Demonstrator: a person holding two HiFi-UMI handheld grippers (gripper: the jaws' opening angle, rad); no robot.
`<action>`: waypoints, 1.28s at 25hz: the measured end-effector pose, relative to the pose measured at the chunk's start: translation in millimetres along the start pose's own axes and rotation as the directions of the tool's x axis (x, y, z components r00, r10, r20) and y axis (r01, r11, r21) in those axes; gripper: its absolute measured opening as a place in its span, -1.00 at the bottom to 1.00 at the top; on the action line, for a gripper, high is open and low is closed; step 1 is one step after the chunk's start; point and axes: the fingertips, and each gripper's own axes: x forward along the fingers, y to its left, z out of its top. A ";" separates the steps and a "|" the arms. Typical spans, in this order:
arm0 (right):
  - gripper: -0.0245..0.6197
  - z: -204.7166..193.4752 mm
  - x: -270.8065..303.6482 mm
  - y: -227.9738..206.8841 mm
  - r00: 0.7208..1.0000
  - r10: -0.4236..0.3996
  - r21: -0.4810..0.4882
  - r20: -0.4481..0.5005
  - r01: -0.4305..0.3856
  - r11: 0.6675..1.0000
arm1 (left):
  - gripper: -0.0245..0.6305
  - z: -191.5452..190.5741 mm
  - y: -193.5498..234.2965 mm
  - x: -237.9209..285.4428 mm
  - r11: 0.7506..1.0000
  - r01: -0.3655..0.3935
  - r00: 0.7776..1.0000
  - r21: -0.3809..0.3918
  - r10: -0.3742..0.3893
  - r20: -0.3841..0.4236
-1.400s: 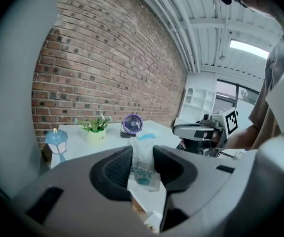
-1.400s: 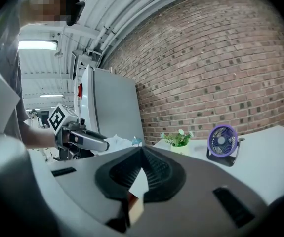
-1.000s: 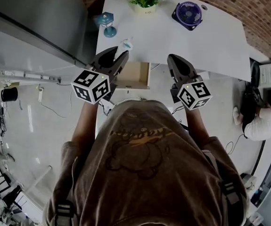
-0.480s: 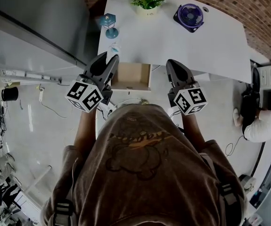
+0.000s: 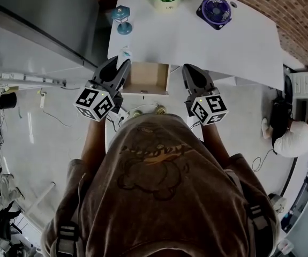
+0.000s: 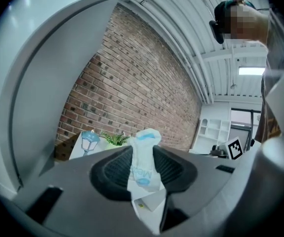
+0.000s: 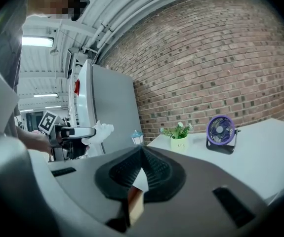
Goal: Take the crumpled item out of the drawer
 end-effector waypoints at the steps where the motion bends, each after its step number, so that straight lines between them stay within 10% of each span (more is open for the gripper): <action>1: -0.93 -2.5 0.1 0.7 1.000 0.002 0.002 -0.005 -0.002 1.000 | -0.54 -2.0 0.9 -0.6 1.000 -0.003 1.000 -0.002 0.003 -0.003; 32: -0.93 -13.4 -10.5 7.2 1.000 0.028 0.034 -0.007 -0.028 0.999 | -0.54 -12.2 -12.1 -9.0 1.000 -0.013 1.000 -0.025 0.013 -0.022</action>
